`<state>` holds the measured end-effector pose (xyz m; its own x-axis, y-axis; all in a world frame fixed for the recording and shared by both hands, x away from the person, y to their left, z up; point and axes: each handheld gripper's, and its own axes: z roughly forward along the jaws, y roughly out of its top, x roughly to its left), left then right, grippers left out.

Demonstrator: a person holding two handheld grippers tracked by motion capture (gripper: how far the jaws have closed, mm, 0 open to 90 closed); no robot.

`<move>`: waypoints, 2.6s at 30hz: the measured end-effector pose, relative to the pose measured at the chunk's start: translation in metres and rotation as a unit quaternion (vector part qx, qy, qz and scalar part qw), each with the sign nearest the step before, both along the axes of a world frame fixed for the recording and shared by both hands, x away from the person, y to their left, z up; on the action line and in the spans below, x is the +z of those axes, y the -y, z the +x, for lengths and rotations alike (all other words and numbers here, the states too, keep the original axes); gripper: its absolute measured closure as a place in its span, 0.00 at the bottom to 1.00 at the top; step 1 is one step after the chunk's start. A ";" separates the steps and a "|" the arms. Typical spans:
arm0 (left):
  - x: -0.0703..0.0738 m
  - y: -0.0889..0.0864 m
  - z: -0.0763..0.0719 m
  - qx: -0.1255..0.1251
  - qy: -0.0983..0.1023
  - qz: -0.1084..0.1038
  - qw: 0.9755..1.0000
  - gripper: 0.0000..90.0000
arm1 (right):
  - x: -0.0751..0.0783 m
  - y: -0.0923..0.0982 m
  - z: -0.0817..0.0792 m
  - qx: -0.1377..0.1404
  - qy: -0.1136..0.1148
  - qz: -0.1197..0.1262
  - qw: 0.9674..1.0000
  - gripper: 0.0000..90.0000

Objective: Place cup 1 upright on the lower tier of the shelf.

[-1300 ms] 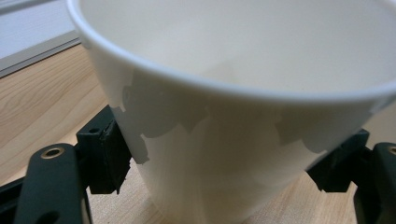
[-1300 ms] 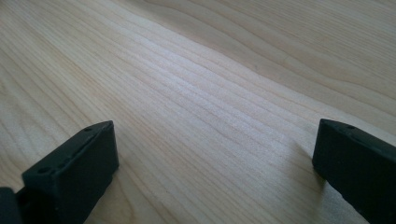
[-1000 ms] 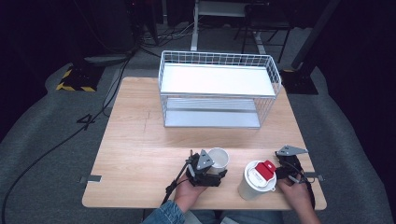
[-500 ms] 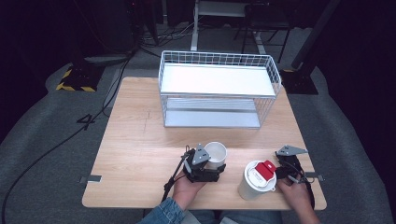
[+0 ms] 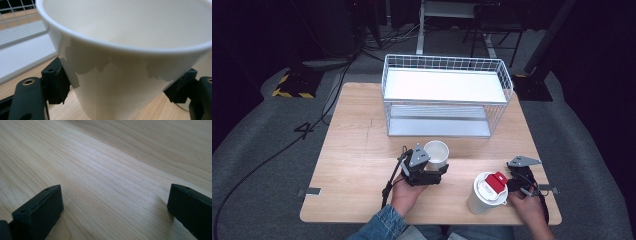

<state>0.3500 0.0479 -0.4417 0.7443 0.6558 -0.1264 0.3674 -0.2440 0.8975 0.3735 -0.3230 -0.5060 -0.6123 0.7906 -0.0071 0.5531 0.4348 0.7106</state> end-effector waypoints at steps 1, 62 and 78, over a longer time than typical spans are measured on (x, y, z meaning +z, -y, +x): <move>0.002 -0.001 0.001 -0.001 0.000 0.001 1.000 0.24 | 0.000 0.000 0.000 0.000 0.000 0.000 1.000 0.01; 0.007 0.018 0.120 0.088 0.012 0.017 0.996 0.24 | 0.000 0.000 0.000 0.000 0.000 0.000 1.000 0.01; -0.011 0.028 0.147 0.109 0.011 0.025 0.994 0.24 | 0.000 0.000 0.000 0.000 0.000 0.000 1.000 0.01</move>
<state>0.4967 0.0202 -0.4531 0.5867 0.8063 -0.0757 0.3975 -0.2053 0.8943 0.3735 -0.3230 -0.5060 -0.6122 0.7907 -0.0073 0.5533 0.4350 0.7104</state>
